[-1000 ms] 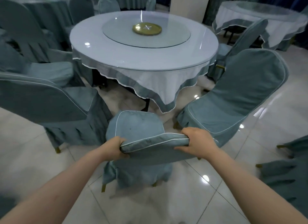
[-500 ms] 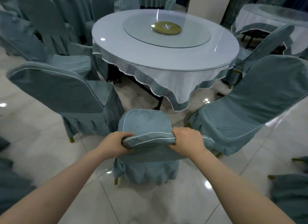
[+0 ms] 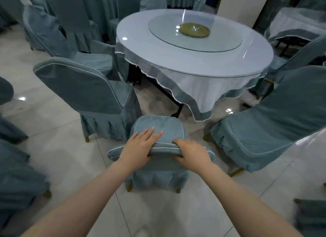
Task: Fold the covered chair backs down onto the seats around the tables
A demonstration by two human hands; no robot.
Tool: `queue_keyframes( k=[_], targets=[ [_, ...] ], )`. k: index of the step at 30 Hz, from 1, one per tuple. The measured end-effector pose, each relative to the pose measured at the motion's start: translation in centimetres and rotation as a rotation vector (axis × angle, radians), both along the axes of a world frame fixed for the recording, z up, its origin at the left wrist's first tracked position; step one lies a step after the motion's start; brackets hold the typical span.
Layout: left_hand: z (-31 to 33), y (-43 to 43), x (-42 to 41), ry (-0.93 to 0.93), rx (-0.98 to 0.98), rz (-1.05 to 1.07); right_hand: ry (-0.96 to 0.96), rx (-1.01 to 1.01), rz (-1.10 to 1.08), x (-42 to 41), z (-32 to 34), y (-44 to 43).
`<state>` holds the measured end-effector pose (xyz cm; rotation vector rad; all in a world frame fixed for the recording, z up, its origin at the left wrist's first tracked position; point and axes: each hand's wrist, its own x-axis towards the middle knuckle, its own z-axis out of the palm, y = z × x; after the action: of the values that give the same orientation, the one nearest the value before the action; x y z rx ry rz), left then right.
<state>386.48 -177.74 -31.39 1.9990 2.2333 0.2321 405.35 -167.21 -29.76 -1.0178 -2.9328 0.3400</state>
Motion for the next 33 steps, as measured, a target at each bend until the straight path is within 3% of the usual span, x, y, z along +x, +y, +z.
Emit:
queue_keyframes(
  k=[5, 10, 18, 22, 33],
  targets=[
    [-0.3, 0.8, -0.8, 0.015, 0.025, -0.151, -0.123, 0.015, 0.027, 0.4, 0.5, 0.8],
    [0.1, 2.6, -0.8, 0.033, 0.062, -0.229, -0.129, 0.029, -0.043, 1.1, 0.4, 1.9],
    [2.0, 9.5, -3.4, -0.082, -0.058, -0.081, 0.041, -0.079, -0.26, -1.2, -0.3, 3.8],
    [1.9, 11.3, -4.6, 0.065, -0.087, -0.085, 0.027, -0.038, -0.198, -2.1, -0.9, 5.6],
    [1.9, 14.6, -0.3, 0.143, -0.036, -0.03, 0.002, 0.024, -0.183, 1.6, -0.9, 10.4]
  ],
)
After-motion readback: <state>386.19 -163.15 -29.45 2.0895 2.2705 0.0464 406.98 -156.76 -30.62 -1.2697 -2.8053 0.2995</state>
